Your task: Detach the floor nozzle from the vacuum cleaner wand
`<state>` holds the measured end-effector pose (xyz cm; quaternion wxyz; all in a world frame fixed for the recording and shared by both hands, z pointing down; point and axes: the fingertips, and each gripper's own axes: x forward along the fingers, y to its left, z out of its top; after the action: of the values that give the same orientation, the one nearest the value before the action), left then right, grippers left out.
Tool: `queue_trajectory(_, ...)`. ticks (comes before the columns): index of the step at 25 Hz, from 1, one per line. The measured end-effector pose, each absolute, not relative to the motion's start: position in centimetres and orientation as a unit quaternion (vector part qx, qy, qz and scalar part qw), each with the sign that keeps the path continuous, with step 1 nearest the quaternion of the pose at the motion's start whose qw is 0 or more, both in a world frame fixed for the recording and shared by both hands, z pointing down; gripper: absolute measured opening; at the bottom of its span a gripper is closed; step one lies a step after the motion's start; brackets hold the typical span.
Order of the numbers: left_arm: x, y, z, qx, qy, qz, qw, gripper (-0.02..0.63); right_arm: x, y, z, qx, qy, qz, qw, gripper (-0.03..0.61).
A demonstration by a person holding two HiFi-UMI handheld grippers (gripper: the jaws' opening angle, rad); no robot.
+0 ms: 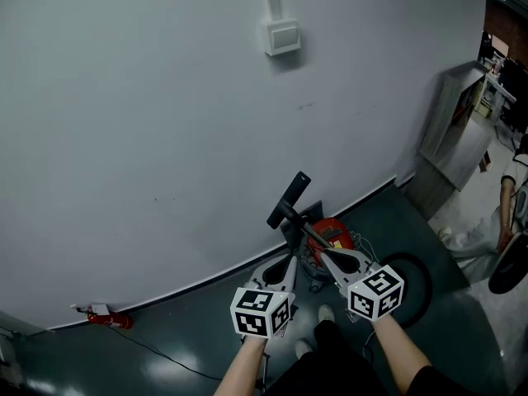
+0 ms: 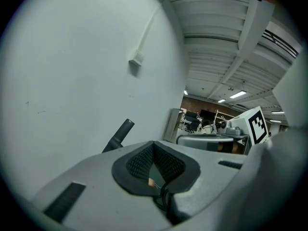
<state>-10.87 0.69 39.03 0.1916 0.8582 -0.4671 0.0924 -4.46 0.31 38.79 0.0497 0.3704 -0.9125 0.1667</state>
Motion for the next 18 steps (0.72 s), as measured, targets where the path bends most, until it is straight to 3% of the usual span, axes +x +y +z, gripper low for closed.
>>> queue_trajectory(18,-8.7,-7.2,42.7,0.835,-0.486,0.098,0.238,0.003,-1.8,-7.2,42.8,0.354,-0.91,0.202,0.073,0.017)
